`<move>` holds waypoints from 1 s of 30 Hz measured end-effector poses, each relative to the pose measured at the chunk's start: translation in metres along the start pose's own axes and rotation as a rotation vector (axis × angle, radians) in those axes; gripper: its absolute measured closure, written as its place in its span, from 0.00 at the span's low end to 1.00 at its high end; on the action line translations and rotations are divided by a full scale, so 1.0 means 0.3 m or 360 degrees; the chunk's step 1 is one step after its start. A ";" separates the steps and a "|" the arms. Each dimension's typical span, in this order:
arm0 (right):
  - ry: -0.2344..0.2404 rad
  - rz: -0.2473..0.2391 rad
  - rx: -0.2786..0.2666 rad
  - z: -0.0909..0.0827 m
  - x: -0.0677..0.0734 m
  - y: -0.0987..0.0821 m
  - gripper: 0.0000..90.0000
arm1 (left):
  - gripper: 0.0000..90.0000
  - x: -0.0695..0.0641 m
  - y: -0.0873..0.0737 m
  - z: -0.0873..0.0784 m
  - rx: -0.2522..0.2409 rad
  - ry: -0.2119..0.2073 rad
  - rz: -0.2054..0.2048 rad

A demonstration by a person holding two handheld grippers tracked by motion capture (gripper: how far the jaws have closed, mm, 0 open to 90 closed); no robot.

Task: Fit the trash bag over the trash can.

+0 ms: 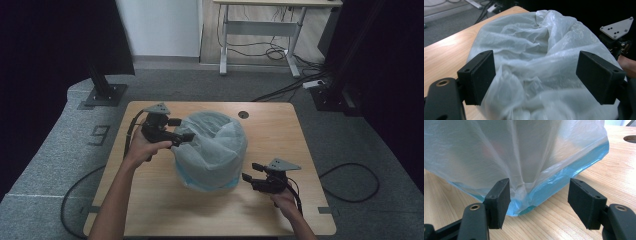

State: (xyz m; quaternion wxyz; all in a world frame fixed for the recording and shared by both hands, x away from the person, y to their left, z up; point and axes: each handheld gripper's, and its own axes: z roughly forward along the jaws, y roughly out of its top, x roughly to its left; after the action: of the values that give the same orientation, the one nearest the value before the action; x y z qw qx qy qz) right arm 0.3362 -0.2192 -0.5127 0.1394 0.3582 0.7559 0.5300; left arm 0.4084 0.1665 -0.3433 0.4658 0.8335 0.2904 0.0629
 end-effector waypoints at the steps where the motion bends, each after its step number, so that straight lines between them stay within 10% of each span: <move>1: 0.0001 0.0001 -0.0001 -0.001 -0.001 0.000 0.37 | 0.18 0.001 0.010 0.011 0.0016 0.0010 0.0019; 12: -0.0016 0.0028 -0.0020 -0.022 -0.024 -0.003 0.37 | 0.25 0.040 0.125 0.154 0.0242 -0.0018 0.0050; 30: -0.0002 0.0039 -0.0008 -0.034 -0.033 -0.006 0.37 | 0.25 0.049 0.139 0.299 0.0613 0.0044 0.0033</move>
State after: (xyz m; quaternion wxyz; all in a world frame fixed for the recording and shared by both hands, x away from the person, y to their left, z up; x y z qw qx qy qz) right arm 0.3365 -0.2336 -0.5118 0.1343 0.3674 0.7500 0.5333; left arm 0.4720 0.0915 -0.3618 0.2930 0.9092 0.2948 0.0225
